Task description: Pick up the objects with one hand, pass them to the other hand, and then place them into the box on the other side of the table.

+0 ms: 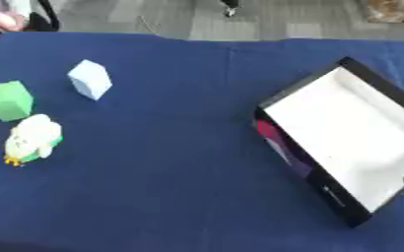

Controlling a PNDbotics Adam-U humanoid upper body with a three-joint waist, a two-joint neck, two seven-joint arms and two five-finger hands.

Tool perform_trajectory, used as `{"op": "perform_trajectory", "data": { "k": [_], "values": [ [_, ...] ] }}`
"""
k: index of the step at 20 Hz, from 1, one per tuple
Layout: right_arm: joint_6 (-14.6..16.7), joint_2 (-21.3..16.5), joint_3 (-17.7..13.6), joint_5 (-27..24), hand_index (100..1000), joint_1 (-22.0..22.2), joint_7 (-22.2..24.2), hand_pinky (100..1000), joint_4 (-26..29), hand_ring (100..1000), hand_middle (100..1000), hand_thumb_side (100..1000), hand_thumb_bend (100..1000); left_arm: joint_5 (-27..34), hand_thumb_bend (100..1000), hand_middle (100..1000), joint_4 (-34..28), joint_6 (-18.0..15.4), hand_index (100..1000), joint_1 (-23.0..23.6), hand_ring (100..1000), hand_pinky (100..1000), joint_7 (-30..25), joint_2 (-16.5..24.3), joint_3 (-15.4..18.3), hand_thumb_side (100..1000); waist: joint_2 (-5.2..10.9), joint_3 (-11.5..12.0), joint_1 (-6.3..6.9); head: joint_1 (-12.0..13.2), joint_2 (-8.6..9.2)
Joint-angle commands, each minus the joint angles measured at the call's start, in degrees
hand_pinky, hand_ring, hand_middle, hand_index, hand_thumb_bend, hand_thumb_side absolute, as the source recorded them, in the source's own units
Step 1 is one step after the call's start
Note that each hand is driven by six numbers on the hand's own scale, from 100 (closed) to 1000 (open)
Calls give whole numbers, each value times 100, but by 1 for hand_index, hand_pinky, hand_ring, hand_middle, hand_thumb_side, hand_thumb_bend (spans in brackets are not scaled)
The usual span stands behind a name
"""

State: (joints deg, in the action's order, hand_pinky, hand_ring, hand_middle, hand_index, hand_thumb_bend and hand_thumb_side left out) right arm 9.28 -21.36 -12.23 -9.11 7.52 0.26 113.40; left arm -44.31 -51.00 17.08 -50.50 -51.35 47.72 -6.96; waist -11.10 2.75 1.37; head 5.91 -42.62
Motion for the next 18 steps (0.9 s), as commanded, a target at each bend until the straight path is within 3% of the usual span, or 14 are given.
{"op": "perform_trajectory", "data": {
  "k": [1,9,18],
  "values": [
    [-17,-39,-22,52,1000,-51,2,988,119,991,992,171,688,-36,841,836,-10,25,821,-134,913,962,-62,146,9,100,-28,0,52,-17,93],
    [-48,12,-17,103,1000,-114,15,988,119,991,992,168,686,-133,835,840,60,0,820,-132,914,968,-62,125,14,100,-135,-13,59,120,191],
    [-114,127,-11,159,1000,-159,32,989,119,992,992,164,684,-765,819,846,186,-16,820,-183,914,973,-45,40,141,100,-224,-42,45,321,268]
  ]
}}
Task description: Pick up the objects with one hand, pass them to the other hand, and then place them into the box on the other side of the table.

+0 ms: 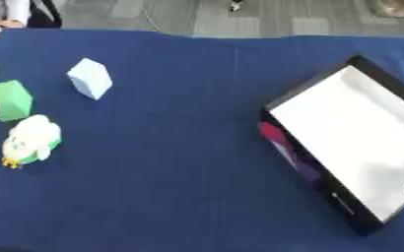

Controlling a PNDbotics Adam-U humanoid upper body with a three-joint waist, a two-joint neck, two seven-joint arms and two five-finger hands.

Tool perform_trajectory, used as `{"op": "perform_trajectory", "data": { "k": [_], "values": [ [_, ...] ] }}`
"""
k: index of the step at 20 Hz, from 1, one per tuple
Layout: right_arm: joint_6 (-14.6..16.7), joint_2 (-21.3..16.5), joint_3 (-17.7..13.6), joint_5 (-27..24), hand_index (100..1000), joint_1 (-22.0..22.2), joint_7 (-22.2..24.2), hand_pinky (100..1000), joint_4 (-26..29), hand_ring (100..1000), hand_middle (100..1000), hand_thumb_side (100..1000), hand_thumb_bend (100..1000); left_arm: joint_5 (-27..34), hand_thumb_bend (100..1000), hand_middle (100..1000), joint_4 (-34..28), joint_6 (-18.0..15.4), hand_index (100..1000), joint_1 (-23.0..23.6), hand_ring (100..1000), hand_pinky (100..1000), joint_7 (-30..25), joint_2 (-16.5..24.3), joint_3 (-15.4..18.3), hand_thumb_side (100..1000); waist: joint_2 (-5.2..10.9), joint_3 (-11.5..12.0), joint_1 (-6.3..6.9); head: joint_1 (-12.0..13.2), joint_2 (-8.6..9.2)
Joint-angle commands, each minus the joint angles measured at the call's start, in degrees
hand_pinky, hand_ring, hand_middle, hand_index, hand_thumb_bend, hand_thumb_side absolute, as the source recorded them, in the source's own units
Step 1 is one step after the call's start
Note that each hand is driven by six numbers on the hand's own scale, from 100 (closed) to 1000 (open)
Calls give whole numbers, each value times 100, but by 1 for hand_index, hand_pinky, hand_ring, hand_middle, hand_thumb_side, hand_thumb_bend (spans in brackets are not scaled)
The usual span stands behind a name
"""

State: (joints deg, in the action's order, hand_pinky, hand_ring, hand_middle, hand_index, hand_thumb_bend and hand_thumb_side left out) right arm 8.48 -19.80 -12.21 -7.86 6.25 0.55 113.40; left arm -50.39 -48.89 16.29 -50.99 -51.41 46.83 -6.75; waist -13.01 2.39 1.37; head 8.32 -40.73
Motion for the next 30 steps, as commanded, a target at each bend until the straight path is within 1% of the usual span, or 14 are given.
{"op": "perform_trajectory", "data": {
  "k": [1,6,12,18,25,30],
  "values": [
    [-44,-13,-13,44,1000,-35,5,990,119,992,992,163,684,-182,818,846,-6,71,819,-139,914,973,-26,115,145,100,-43,-9,43,112,88],
    [-71,33,-8,71,1000,-63,14,990,119,993,992,162,684,-254,813,843,114,72,817,-142,915,971,5,75,206,100,-84,-21,31,202,134],
    [-87,86,-6,94,1000,-77,26,991,119,994,993,161,683,-434,802,840,316,126,819,-149,913,969,232,0,330,100,-128,-45,8,239,161],
    [-107,135,-1,120,1000,-97,42,992,119,994,994,161,682,-378,791,832,481,113,810,-155,912,967,372,-70,384,100,-173,-61,-10,265,177],
    [-108,148,6,132,1000,-106,53,993,119,994,994,161,681,-385,741,807,567,82,779,-155,902,965,351,-122,372,100,-193,-68,-18,299,176],
    [-114,160,5,132,1000,-109,56,993,119,995,994,160,681,-382,695,777,627,71,747,-150,877,920,260,-149,370,100,-200,-73,-24,304,162]
  ]
}}
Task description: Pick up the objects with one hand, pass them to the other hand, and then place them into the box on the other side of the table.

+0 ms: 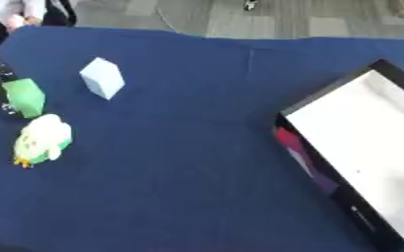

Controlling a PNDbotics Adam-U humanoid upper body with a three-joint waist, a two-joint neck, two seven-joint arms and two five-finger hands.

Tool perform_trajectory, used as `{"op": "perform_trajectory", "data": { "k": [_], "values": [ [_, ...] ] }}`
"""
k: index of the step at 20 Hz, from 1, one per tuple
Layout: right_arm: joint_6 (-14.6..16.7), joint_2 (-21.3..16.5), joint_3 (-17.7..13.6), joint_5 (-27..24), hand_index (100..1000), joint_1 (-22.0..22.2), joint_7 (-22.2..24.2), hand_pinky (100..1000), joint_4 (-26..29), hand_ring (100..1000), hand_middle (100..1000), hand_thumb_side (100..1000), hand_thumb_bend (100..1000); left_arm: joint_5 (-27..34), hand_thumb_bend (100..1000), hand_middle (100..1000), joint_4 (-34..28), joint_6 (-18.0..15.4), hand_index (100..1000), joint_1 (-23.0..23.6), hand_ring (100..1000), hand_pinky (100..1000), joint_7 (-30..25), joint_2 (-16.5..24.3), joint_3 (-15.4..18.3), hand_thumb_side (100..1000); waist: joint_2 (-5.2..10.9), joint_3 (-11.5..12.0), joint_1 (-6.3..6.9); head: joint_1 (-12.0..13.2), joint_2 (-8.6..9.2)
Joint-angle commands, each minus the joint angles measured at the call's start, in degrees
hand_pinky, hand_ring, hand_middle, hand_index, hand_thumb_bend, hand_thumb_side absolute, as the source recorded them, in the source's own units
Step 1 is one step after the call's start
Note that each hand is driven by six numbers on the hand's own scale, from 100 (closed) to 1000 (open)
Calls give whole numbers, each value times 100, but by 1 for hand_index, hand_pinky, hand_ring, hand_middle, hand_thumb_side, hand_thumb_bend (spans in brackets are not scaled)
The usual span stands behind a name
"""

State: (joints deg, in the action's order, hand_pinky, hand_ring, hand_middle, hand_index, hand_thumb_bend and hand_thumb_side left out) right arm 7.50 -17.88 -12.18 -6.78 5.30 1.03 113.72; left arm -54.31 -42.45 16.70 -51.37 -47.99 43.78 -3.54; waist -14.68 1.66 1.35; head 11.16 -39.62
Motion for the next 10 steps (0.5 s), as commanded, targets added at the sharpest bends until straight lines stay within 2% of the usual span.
{"op": "perform_trajectory", "data": {
  "k": [1,7,10],
  "values": [
    [-16,-31,1,24,1000,-14,8,993,87,995,994,160,681,5,695,777,-8,30,747,-112,877,920,-101,154,46,100,-34,0,-23,20,50],
    [-21,-20,1,28,1000,-4,14,994,87,995,995,158,680,-84,655,766,22,45,737,-123,868,907,-219,159,44,100,-34,7,-26,42,47],
    [-38,-9,3,38,1000,1,19,995,87,995,995,158,679,-254,573,711,3,35,670,-124,830,868,-160,165,14,100,-35,3,-28,49,49]
  ]
}}
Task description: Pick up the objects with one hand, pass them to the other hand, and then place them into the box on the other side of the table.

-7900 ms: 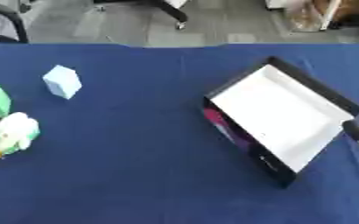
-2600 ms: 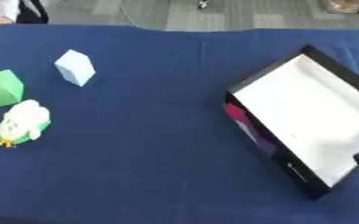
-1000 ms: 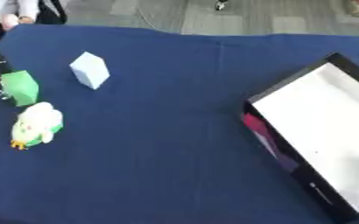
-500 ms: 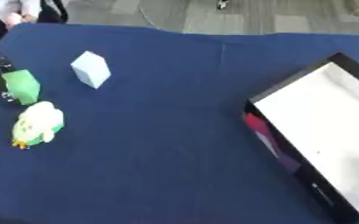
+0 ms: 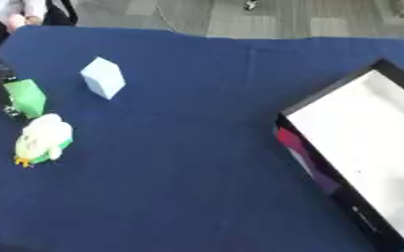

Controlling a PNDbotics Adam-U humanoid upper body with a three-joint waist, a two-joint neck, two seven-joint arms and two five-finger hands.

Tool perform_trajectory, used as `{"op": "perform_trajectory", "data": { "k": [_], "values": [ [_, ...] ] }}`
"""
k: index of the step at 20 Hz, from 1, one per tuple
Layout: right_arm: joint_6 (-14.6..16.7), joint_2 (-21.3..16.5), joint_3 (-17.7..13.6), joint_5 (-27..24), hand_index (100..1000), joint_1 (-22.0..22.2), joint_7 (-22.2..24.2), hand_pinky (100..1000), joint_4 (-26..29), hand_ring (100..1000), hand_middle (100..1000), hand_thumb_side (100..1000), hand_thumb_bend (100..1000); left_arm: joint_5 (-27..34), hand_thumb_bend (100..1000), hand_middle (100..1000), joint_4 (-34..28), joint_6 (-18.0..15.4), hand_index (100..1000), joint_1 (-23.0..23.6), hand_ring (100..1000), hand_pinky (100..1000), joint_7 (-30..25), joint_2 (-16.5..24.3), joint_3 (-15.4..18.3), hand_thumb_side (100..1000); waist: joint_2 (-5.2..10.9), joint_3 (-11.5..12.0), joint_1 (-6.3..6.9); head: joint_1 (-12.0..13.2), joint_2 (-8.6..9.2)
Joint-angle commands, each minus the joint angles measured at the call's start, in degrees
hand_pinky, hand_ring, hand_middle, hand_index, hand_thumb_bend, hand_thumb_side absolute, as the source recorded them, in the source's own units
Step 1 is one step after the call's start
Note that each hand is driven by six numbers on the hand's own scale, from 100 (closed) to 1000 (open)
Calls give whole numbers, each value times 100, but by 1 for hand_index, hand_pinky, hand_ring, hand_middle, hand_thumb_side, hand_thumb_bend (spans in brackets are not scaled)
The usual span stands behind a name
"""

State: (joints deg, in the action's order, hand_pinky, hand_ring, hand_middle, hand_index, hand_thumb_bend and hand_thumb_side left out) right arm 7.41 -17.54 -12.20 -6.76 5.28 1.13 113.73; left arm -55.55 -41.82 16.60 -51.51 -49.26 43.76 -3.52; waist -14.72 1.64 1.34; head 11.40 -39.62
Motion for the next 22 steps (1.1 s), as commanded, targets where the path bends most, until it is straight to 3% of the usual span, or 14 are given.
{"op": "perform_trajectory", "data": {
  "k": [1,6,11,21,22],
  "values": [
    [-30,-40,6,36,1000,4,11,995,86,995,996,158,679,-213,525,689,-59,39,639,-110,813,844,-11,166,4,100,-32,3,-27,27,44],
    [-39,-30,10,34,1000,6,19,996,86,996,996,158,678,-523,442,658,-64,41,596,-108,796,818,223,154,30,100,-27,-6,-27,33,25],
    [-37,-36,7,31,1000,23,24,996,86,996,996,158,677,-314,398,634,-217,15,587,-151,787,808,350,167,73,100,5,1,-27,-30,2],
    [182,-315,0,-120,1000,74,12,995,86,995,995,169,664,518,331,588,-1468,-55,573,-37,732,776,716,468,-100,100,149,4,-19,-195,-31],
    [237,-382,4,-151,1000,75,13,994,86,995,995,201,668,648,320,585,-1620,-65,571,-9,732,774,761,489,-117,100,165,4,-22,-208,-39]
  ]
}}
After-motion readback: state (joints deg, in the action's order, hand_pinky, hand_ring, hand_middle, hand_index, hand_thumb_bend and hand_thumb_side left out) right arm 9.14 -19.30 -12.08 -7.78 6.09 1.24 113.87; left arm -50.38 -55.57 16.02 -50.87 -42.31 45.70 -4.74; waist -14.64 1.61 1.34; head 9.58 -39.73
